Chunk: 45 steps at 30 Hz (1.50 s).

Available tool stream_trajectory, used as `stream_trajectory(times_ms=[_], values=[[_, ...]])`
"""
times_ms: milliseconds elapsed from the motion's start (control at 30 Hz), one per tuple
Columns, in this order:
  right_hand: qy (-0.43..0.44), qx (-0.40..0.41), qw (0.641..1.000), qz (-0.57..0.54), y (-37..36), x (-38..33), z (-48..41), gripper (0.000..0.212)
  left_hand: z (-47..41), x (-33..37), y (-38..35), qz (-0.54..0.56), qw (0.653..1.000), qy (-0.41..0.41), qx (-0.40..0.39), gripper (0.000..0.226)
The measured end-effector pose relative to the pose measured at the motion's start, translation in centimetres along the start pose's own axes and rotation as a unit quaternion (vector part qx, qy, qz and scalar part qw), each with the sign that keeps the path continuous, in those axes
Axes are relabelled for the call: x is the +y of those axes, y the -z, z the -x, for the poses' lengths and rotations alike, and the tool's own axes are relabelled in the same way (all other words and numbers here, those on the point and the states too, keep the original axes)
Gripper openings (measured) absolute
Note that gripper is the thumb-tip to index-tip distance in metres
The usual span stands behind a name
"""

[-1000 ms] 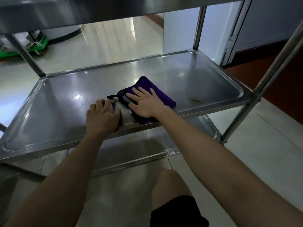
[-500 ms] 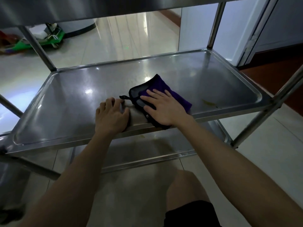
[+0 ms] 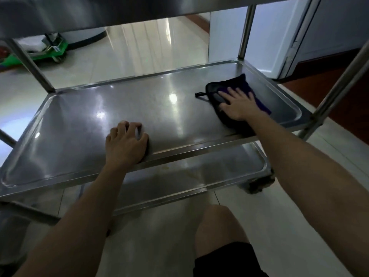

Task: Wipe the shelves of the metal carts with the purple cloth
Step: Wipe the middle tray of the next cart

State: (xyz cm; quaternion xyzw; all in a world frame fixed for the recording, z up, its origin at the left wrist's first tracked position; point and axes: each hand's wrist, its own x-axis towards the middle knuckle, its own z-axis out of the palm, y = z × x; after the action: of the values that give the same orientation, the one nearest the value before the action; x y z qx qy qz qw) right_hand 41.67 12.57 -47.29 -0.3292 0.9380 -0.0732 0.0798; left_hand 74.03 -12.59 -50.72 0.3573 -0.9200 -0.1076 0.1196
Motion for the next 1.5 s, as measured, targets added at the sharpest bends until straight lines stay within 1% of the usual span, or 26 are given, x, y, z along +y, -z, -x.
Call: stream_trajectory(times_ms=[67, 133, 200, 300, 333, 400, 467, 500, 600, 700, 767, 800, 867, 900, 967, 1033, 1067, 1133, 1200, 1267, 1400, 1500], values=[[-0.028, -0.009, 1.0, -0.008, 0.3, 2.0, 0.7, 0.065, 0.1, 0.5, -0.1, -0.003, 1.0, 0.007, 0.004, 0.048], [-0.005, -0.011, 1.0, -0.01, -0.4, -0.5, 1.4, 0.068, 0.2, 0.8, -0.1, -0.009, 1.0, 0.008, 0.002, 0.05], [0.07, -0.013, 0.997, 0.005, -1.9, -6.4, 2.3, 0.068, 0.3, 0.8, 0.1, -0.017, 1.0, 0.006, -0.005, 0.051], [0.204, -0.027, 0.978, 0.016, -4.0, -16.5, 4.5, 0.066, 0.5, 1.0, 0.4, -0.025, 1.0, 0.007, 0.0, 0.049], [0.224, -0.035, 0.974, 0.011, -4.4, -18.6, 5.0, 0.066, 0.7, 1.1, 0.5, -0.026, 1.0, 0.009, 0.002, 0.049], [0.235, -0.049, 0.971, -0.001, -4.1, -19.5, 4.7, 0.066, 0.7, 1.2, 0.7, -0.022, 1.0, 0.009, 0.0, 0.05], [0.217, -0.047, 0.975, -0.007, -3.1, -17.1, 3.3, 0.068, 0.6, 1.1, 0.8, -0.01, 1.0, 0.005, -0.004, 0.048], [0.187, -0.035, 0.982, -0.004, -2.5, -14.9, 2.4, 0.069, 0.5, 1.0, 0.8, -0.006, 1.0, 0.005, -0.004, 0.046], [0.058, 0.008, 0.998, -0.001, -0.4, -5.0, -0.1, 0.071, 0.3, 0.8, 0.6, -0.014, 1.0, 0.01, -0.005, 0.048], [-0.042, 0.01, 0.999, -0.012, 1.1, 5.0, 0.5, 0.072, 0.0, 1.1, 0.5, -0.011, 1.0, 0.019, -0.008, 0.051], [-0.069, 0.013, 0.997, -0.012, 0.9, 7.7, 2.1, 0.071, 0.2, 1.4, 0.5, -0.01, 1.0, 0.02, -0.006, 0.048], [-0.07, 0.012, 0.997, -0.014, 0.7, 7.5, 2.7, 0.07, 0.3, 1.6, 0.5, -0.012, 1.0, 0.019, -0.004, 0.046], [-0.052, 0.006, 0.999, -0.015, 0.2, 4.5, 4.0, 0.07, 0.5, 1.8, 0.4, -0.017, 1.0, 0.019, -0.001, 0.041], [-0.029, 0.003, 1.0, -0.008, -0.2, 1.9, 4.6, 0.07, 0.6, 1.9, 0.4, -0.019, 1.0, 0.019, -0.001, 0.04], [0.048, -0.004, 0.999, 0.007, -1.5, -5.0, 6.0, 0.07, 0.6, 2.0, 0.5, -0.016, 1.0, 0.022, -0.002, 0.04], [0.144, -0.03, 0.989, 0.004, -3.0, -12.3, 8.0, 0.07, 0.5, 2.0, 0.7, -0.01, 1.0, 0.025, -0.008, 0.046], [0.183, -0.045, 0.982, -0.003, -3.6, -14.8, 9.0, 0.069, 0.6, 1.9, 0.9, -0.007, 1.0, 0.026, -0.012, 0.052], [0.219, -0.052, 0.974, -0.011, -4.0, -16.3, 9.8, 0.067, 0.6, 1.6, 1.2, -0.003, 0.999, 0.028, -0.019, 0.061], [0.224, -0.045, 0.974, -0.013, -3.4, -14.2, 9.4, 0.067, 0.4, 1.2, 1.2, -0.004, 0.999, 0.028, -0.029, 0.059], [0.198, -0.032, 0.98, -0.01, -2.7, -10.3, 8.6, 0.067, 0.2, 1.1, 1.1, -0.01, 0.999, 0.025, -0.035, 0.054], [0.078, -0.002, 0.997, 0.002, -0.6, 0.8, 5.3, 0.068, 0.2, 1.4, 1.0, -0.014, 0.999, 0.03, -0.028, 0.056], [-0.001, 0.005, 1.0, -0.003, 1.1, 7.7, 2.4, 0.072, 0.4, 1.8, 1.0, -0.016, 0.999, 0.024, -0.027, 0.057]])
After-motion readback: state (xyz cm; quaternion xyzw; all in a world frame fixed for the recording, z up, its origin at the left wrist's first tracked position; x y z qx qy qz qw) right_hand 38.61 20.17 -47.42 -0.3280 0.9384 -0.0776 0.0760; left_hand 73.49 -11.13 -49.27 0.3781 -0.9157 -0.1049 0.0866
